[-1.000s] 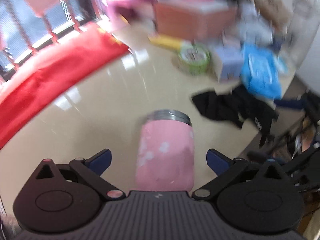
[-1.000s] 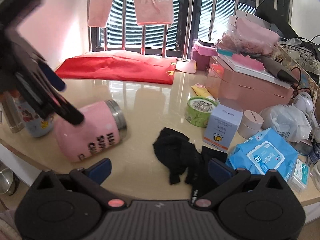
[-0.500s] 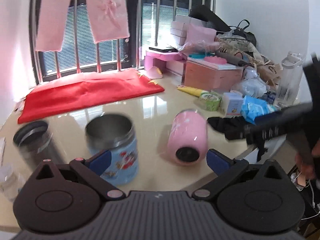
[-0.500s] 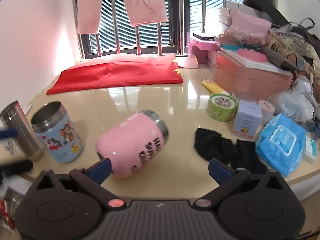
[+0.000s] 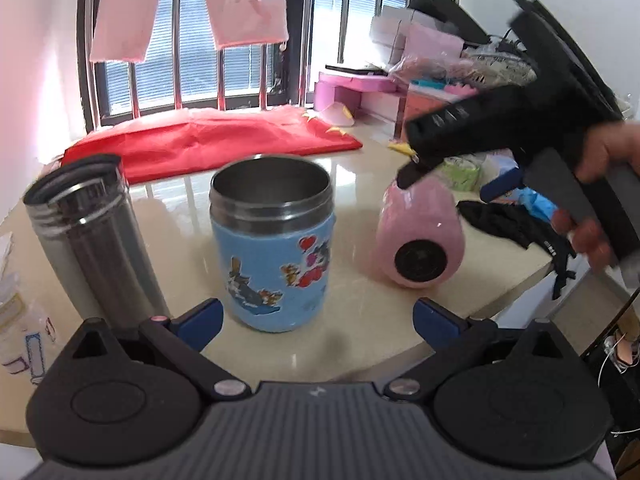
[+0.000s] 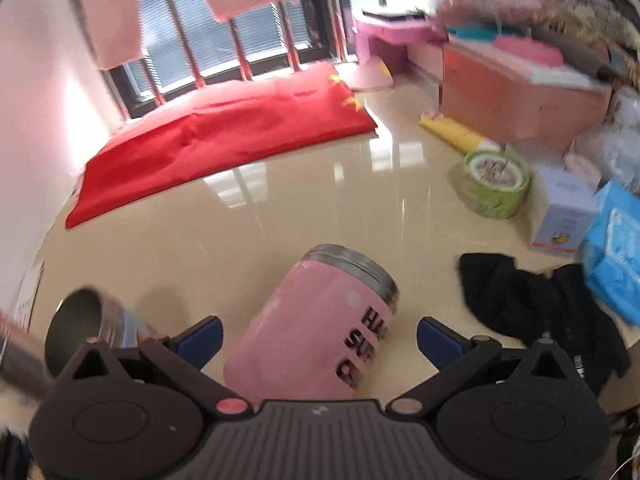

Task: Flip cup upright
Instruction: 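Lift the pink cup with the right gripper and rotate it upright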

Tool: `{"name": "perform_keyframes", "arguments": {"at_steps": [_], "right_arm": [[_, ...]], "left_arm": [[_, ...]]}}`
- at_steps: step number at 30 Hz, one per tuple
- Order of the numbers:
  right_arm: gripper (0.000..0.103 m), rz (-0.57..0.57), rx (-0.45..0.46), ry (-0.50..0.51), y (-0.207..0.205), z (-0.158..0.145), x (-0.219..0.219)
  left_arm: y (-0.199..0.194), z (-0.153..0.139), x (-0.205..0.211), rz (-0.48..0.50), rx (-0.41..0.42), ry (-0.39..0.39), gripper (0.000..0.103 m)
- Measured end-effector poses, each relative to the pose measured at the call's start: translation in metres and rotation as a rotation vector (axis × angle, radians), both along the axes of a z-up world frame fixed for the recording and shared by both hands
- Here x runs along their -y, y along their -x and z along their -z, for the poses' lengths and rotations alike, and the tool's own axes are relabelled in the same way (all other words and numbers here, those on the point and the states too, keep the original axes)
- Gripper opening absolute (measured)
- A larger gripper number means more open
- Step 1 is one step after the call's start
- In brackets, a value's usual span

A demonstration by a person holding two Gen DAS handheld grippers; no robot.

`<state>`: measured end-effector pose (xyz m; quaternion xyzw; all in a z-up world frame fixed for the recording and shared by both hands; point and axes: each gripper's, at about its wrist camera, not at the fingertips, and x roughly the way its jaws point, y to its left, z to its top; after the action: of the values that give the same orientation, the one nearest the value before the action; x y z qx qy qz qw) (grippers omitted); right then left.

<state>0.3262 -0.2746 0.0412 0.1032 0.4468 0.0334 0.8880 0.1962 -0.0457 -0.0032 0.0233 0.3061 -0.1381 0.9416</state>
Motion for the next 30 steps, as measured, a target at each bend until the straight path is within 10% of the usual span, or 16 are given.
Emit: {"name": "perform_keyframes", "arguments": {"at_steps": [9, 20, 30], "right_arm": [[0.092, 0.062, -0.193, -0.121, -0.048, 0.046, -0.006], [0.091, -0.502, -0.251, 0.329, -0.028, 0.034, -0.043], [0.096, -0.476, -0.278, 0.281, -0.051, 0.033, -0.039]], "left_arm": [[-0.007, 0.009, -0.012, -0.015, -0.027, 0.030, 0.103], [-0.001, 0.011, -0.011, -0.012, -0.041, 0.029, 0.103], [-0.005, 0.010, -0.015, -0.023, -0.034, 0.034, 0.103]]}}
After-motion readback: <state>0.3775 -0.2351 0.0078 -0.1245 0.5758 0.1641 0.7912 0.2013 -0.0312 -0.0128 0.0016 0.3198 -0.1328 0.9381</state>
